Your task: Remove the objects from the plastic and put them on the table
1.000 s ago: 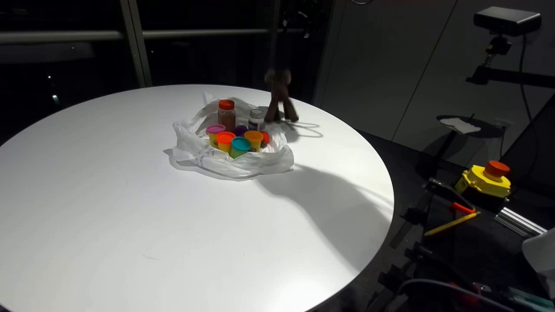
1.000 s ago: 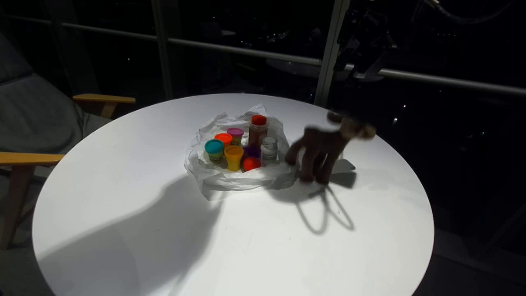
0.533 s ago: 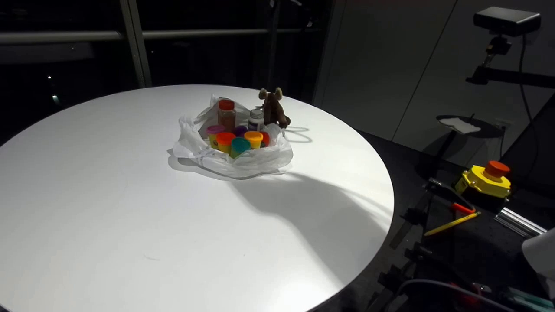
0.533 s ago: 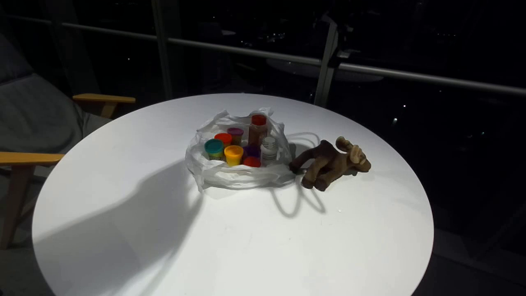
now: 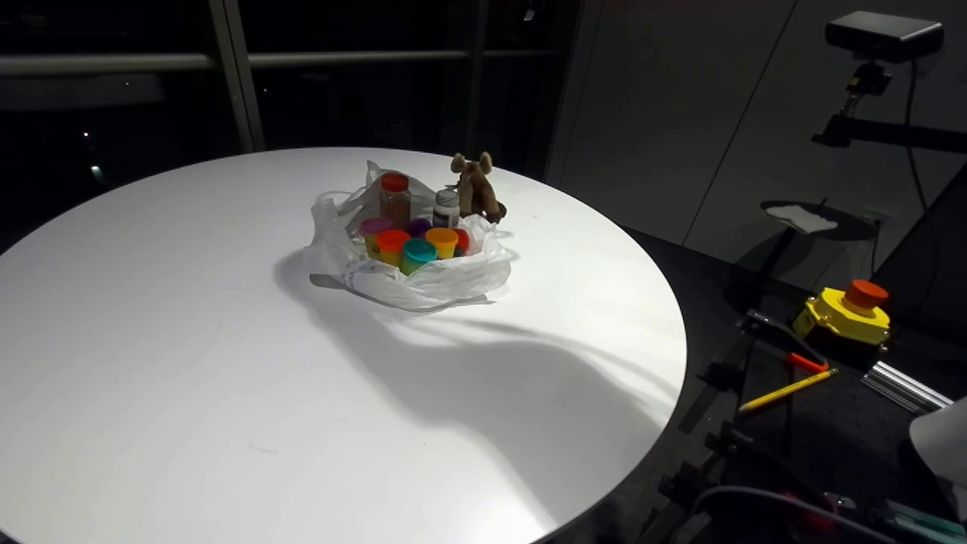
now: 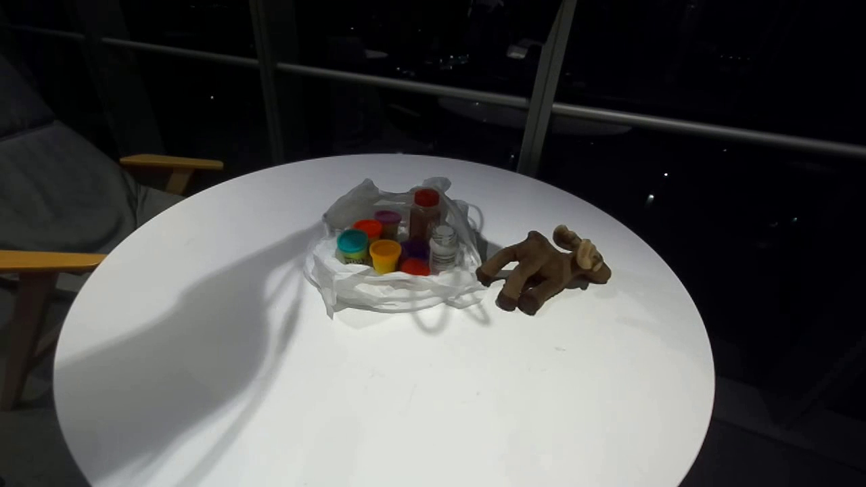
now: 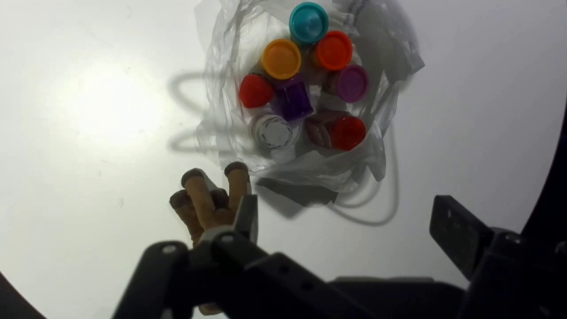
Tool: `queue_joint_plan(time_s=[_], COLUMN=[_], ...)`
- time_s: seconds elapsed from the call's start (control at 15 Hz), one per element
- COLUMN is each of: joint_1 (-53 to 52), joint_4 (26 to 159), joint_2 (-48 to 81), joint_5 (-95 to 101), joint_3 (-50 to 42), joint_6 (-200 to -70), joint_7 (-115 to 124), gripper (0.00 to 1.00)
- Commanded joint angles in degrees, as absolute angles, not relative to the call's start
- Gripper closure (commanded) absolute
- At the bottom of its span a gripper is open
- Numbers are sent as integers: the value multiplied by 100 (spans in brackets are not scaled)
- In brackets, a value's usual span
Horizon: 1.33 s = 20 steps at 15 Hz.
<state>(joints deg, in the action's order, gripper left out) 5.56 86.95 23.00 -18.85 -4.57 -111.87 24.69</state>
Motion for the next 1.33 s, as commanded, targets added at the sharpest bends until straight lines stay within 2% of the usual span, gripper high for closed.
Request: queue_joint_plan(time_s=[0.0, 0.2, 0.73, 1.27], joint_1=[559, 557, 333, 249], joint_4=[8679, 8680, 8031, 7598], joint_2=[2304, 2304, 3408, 4266], joint_5=[-1889, -1889, -1053, -731], joint_3=[-471, -470, -537, -383], joint_6=[-11165, -11164, -10715, -11066], joint_7=[2466, 2466, 2645, 1861], gripper=[0, 0, 0, 0])
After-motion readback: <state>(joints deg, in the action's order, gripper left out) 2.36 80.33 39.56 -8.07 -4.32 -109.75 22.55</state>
